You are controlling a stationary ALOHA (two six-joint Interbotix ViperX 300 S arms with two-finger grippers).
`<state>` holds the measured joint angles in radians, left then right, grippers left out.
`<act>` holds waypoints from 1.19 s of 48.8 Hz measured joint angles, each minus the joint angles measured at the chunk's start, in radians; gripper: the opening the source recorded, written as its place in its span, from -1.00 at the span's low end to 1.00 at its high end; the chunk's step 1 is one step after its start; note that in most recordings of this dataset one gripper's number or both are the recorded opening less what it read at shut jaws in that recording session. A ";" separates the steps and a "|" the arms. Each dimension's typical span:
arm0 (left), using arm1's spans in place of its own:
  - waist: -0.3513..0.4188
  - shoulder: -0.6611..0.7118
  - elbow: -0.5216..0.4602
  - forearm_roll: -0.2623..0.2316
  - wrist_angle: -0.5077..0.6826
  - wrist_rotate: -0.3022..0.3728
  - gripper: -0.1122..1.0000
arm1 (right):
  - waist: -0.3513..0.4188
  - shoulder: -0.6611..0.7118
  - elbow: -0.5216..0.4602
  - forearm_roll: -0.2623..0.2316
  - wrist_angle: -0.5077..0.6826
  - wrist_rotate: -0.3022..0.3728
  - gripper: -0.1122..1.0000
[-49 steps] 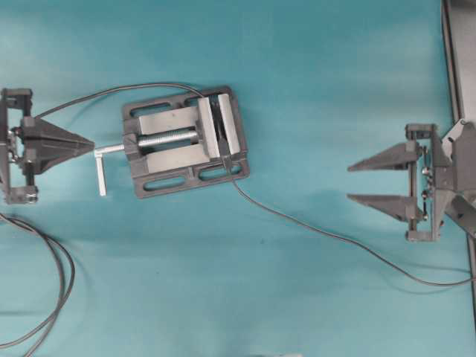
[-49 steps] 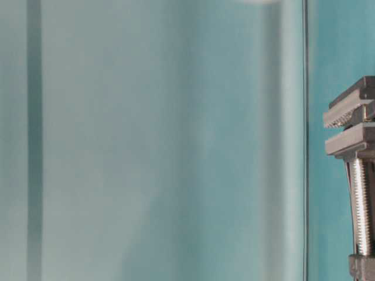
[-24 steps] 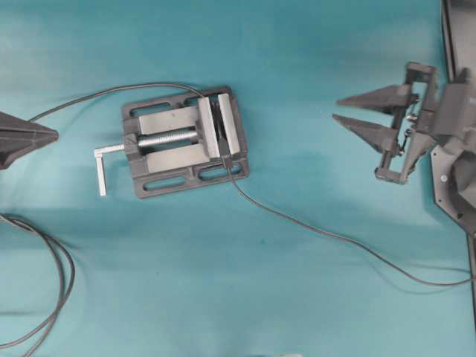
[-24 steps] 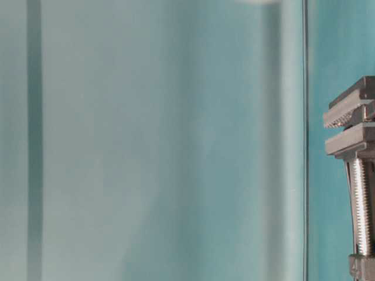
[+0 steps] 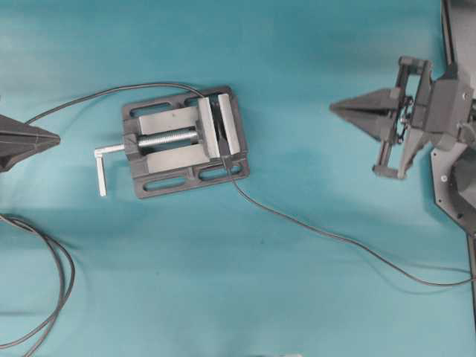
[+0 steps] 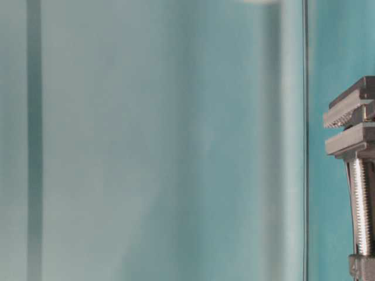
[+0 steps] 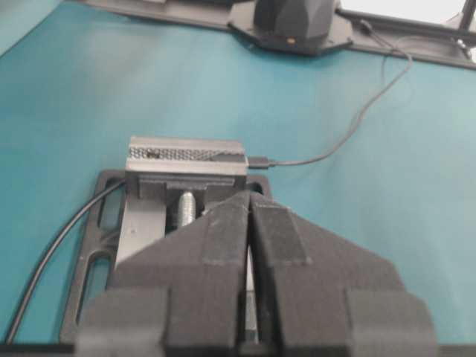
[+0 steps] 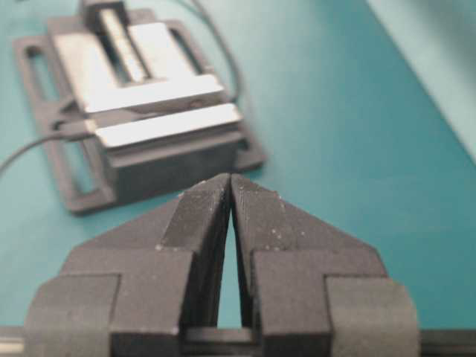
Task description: Insert the USB cable into the fixed female connector.
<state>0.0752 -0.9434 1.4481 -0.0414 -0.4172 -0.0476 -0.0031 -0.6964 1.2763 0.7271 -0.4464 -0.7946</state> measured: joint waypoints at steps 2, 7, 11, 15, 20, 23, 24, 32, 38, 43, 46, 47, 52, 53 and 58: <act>0.000 0.000 0.000 0.002 -0.002 0.000 -0.77 | 0.017 0.000 0.002 -0.008 0.006 0.034 -0.61; 0.000 0.002 0.005 0.002 -0.011 0.000 -0.77 | 0.064 -0.002 0.021 -0.026 0.012 0.110 -0.61; 0.000 0.002 0.015 0.002 -0.020 0.000 -0.77 | 0.094 -0.003 0.049 -0.041 0.014 0.164 -0.62; 0.000 0.000 0.026 0.002 -0.028 0.000 -0.77 | 0.104 -0.003 0.061 -0.067 0.014 0.183 -0.61; 0.000 0.002 0.035 0.002 -0.032 0.000 -0.77 | 0.104 -0.005 0.066 -0.106 0.017 0.181 -0.61; 0.000 0.002 0.041 0.002 -0.031 0.000 -0.77 | 0.106 -0.005 0.074 -0.140 0.021 0.179 -0.61; 0.000 0.002 0.041 0.002 -0.032 0.000 -0.77 | 0.106 -0.005 0.077 -0.152 0.023 0.181 -0.61; 0.000 0.002 0.057 0.002 -0.031 0.000 -0.77 | 0.104 -0.005 0.110 -0.238 0.035 0.184 -0.61; 0.000 0.002 0.064 0.002 -0.023 0.000 -0.77 | 0.106 -0.006 0.115 -0.247 0.058 0.184 -0.61; -0.003 0.002 0.067 0.005 -0.011 0.000 -0.77 | 0.106 -0.006 0.115 -0.249 0.094 0.184 -0.61; -0.005 0.002 0.069 0.012 -0.002 0.000 -0.77 | 0.106 -0.008 0.117 -0.249 0.123 0.184 -0.61; -0.006 0.002 0.069 0.015 0.003 0.000 -0.77 | 0.106 -0.009 0.117 -0.249 0.135 0.184 -0.61; -0.006 0.002 0.080 0.021 0.023 0.000 -0.77 | 0.106 -0.025 0.117 -0.247 0.193 0.184 -0.61; -0.006 0.002 0.083 0.023 0.028 0.000 -0.77 | 0.106 -0.029 0.117 -0.249 0.204 0.184 -0.61; -0.006 0.000 0.098 0.023 0.046 0.000 -0.77 | 0.104 -0.054 0.115 -0.249 0.242 0.184 -0.61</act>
<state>0.0690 -0.9434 1.5463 -0.0184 -0.3712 -0.0476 0.1012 -0.7501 1.3913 0.4786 -0.2040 -0.6105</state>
